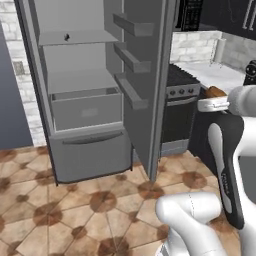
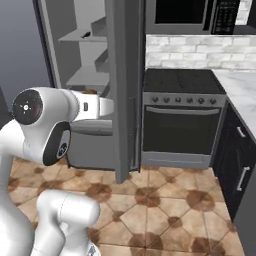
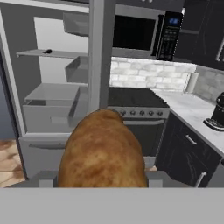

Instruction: Place one potato and one fish in each tupperware on the nearby counter, to pack two identical lunches.

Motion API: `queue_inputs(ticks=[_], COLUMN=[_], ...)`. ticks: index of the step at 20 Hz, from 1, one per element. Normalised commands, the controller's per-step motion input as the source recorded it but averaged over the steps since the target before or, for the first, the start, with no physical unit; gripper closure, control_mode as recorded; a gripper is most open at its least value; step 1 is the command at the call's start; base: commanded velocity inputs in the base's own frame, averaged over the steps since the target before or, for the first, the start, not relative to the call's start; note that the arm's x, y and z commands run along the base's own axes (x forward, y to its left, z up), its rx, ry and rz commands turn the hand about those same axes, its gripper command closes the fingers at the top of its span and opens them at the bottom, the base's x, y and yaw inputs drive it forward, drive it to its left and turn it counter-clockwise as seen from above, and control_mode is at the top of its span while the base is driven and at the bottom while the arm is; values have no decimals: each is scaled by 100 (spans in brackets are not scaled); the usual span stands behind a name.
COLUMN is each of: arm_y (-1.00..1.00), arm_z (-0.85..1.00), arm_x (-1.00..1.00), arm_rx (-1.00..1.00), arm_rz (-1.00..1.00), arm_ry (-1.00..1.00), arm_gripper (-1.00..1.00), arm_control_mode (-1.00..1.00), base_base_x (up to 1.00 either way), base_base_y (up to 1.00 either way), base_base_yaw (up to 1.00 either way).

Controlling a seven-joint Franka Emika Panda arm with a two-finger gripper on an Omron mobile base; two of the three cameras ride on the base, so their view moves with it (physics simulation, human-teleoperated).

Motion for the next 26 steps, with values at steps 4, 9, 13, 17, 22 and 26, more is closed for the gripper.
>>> queue_inputs(ticks=[4,9,13,17,22,26], arm_y=[0,0,0,0,0,0], arm_z=[0,0,0,0,0,0], arm_x=[0,0,0,0,0,0], arm_rx=[0,0,0,0,0,0], arm_rz=[0,0,0,0,0,0], arm_ry=[0,0,0,0,0,0], arm_gripper=[100,100,100,100,100,100], arm_control_mode=[100,100,100,100,100,100], base_base_x=[0,0,-7,-18,-1,0], base_base_y=[-100,-97,-97,-99,-95,-73], base_base_yaw=[-5,-6,-17,-35,-46,-45])
